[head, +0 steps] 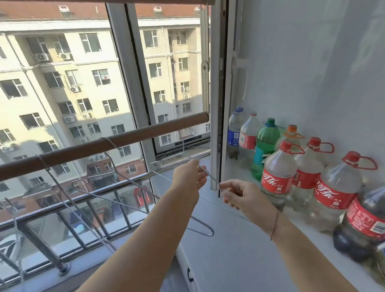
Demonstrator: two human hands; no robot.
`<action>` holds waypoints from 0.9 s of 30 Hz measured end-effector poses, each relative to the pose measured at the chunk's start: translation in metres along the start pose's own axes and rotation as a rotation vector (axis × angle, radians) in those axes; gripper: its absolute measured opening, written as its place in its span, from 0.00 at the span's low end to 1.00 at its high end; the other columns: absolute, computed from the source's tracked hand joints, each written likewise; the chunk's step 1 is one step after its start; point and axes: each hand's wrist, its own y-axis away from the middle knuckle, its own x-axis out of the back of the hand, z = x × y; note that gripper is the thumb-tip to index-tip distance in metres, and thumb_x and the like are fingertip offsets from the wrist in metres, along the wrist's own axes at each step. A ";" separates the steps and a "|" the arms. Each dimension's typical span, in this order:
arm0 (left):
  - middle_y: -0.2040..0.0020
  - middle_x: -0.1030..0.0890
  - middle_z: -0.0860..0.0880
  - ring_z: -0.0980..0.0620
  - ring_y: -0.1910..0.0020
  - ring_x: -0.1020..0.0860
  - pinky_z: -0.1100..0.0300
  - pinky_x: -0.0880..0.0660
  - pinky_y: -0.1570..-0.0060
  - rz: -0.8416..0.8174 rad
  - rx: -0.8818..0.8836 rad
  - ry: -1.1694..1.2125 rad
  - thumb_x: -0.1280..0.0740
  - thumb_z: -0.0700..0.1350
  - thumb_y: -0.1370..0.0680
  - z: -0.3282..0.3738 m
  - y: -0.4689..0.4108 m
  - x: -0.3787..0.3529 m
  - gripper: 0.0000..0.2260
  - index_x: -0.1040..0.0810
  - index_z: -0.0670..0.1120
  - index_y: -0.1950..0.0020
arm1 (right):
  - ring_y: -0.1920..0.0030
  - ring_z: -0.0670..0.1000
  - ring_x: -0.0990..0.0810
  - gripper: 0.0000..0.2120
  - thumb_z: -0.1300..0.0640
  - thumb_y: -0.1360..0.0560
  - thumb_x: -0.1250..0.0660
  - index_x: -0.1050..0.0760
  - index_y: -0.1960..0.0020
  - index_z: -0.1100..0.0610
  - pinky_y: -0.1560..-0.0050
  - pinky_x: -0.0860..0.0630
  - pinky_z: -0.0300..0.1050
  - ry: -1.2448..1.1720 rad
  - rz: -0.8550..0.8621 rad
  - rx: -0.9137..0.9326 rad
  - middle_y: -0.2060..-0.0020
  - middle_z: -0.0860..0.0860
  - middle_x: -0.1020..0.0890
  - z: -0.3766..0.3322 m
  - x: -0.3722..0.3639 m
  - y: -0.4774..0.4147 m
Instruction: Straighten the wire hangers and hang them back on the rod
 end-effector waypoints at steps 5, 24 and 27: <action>0.66 0.22 0.45 0.53 0.70 0.26 0.65 0.28 0.69 -0.078 0.030 -0.041 0.38 0.39 0.22 -0.033 0.012 -0.026 0.11 0.26 0.40 0.63 | 0.66 0.42 0.23 0.15 0.51 0.27 0.34 0.24 0.43 0.55 0.63 0.26 0.34 -0.096 -0.047 -0.080 0.63 0.50 0.19 0.035 0.038 0.046; 0.64 0.21 0.51 0.56 0.65 0.24 0.65 0.32 0.63 -0.534 -0.043 -0.621 0.38 0.42 0.21 -0.096 0.049 -0.039 0.07 0.21 0.48 0.55 | 0.37 0.49 0.29 0.22 0.58 0.26 0.34 0.32 0.33 0.50 0.41 0.32 0.38 0.572 0.031 0.005 0.34 0.50 0.28 0.020 0.109 0.039; 0.63 0.21 0.52 0.57 0.64 0.25 0.68 0.33 0.66 -0.503 -0.077 -0.646 0.38 0.42 0.21 -0.096 0.049 -0.034 0.08 0.20 0.48 0.54 | 0.48 0.46 0.22 0.09 0.57 0.26 0.33 0.23 0.46 0.52 0.52 0.29 0.33 0.566 -0.033 -0.034 0.47 0.50 0.19 0.019 0.113 0.045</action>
